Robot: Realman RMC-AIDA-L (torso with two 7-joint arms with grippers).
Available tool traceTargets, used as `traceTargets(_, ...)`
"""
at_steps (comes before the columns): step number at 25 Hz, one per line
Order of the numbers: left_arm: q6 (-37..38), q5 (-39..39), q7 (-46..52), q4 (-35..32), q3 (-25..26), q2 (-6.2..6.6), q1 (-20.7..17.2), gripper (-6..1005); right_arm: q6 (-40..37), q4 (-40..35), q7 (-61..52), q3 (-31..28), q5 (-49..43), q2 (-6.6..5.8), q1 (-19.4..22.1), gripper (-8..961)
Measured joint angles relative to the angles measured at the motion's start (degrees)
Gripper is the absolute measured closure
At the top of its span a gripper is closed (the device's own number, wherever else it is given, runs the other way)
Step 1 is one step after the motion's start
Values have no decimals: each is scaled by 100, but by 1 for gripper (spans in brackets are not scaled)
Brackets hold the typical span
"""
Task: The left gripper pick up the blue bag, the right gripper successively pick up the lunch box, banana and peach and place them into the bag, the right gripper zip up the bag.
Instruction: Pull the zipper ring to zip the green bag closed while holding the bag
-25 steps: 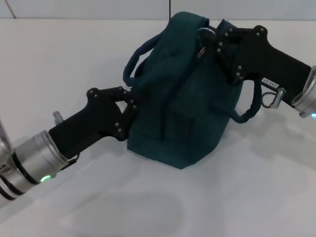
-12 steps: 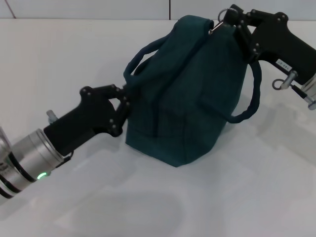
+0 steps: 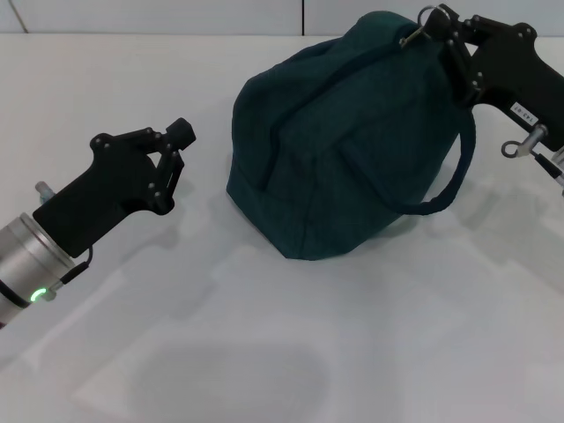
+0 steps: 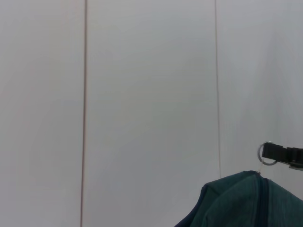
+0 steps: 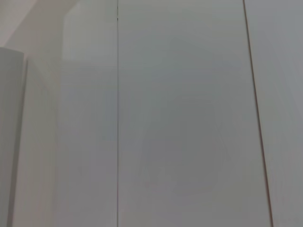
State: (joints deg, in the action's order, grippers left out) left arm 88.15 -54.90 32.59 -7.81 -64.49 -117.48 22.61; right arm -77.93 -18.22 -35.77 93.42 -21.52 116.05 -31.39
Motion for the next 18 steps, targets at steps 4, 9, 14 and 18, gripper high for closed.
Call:
traceTargets(4, 115, 24, 1, -16, -1, -42, 4, 991, 0, 38, 0, 0, 0, 0, -22, 937)
traceTargets(9, 322, 375, -38, -230, -8, -251, -1, 962, 8, 39, 0, 8, -1, 5, -44, 937)
traceTargets(14, 333, 406, 433, -202, -178, -238, 324, 898, 14, 39, 5, 21, -3, 13, -35, 937)
traceTargets(18, 141, -249, 2099, -954, -282, -67, 580, 777, 15, 38, 7, 17, -6, 13, 5, 938)
